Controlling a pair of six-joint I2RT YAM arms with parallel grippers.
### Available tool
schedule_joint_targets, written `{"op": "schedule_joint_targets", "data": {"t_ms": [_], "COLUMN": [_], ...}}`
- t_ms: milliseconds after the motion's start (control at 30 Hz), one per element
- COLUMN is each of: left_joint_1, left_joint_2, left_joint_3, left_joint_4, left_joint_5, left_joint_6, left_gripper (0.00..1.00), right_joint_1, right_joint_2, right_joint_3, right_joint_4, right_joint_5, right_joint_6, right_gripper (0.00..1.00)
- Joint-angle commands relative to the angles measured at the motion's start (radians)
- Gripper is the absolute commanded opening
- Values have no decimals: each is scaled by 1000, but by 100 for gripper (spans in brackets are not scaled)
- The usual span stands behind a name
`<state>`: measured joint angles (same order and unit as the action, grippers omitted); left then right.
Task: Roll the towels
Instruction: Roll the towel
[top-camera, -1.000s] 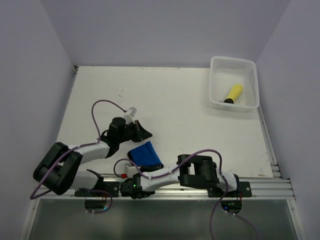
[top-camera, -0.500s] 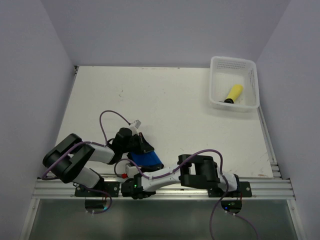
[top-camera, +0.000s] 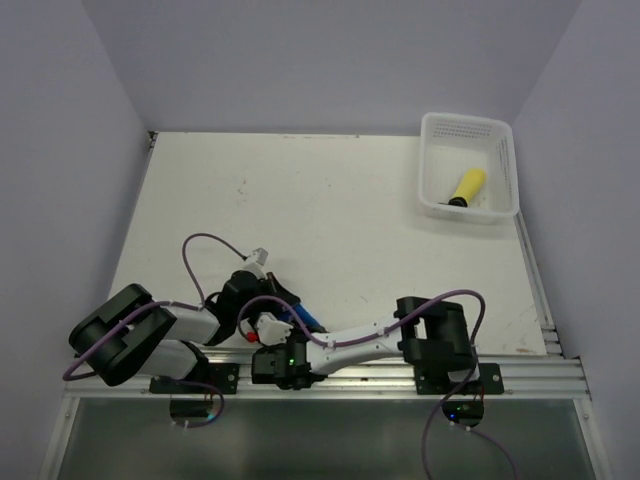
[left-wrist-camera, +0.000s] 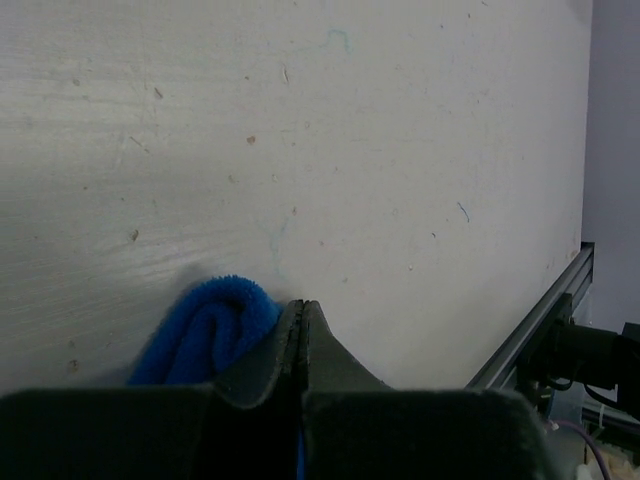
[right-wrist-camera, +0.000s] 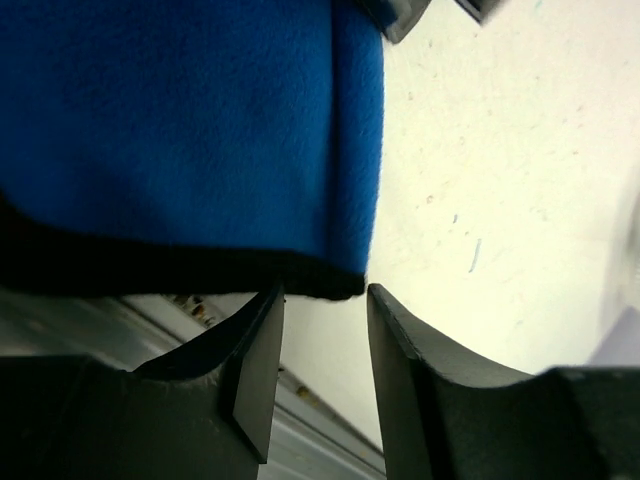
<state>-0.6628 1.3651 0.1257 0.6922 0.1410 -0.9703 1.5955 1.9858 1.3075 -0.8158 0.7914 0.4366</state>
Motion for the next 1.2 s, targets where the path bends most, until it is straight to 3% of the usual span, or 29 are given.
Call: {"op": "schedule_joint_targets", "data": {"t_ms": [0, 300, 500, 833, 1167], "left_joint_1": [2, -6, -8, -14, -20], "left_joint_2": [25, 12, 8, -6, -12], "left_joint_3": [-29, -34, -38, -44, -55], "left_joint_4": [-66, -76, -77, -76, -72], "left_joint_5": [-161, -175, -176, -182, -187], "left_joint_6": [21, 16, 18, 18, 13], "left_gripper": [0, 0, 0, 0, 0], "right_joint_1": [-2, -95, -334, -583, -601], "right_joint_2": [-161, -514, -688, -621, -484], "right_joint_3": [-57, -299, -537, -649, -686], "right_joint_4": [87, 335, 585, 832, 971], "right_joint_5": [-89, -228, -526, -808, -905], "right_joint_6": [100, 192, 307, 494, 573], "right_gripper": [44, 48, 47, 44, 43]}}
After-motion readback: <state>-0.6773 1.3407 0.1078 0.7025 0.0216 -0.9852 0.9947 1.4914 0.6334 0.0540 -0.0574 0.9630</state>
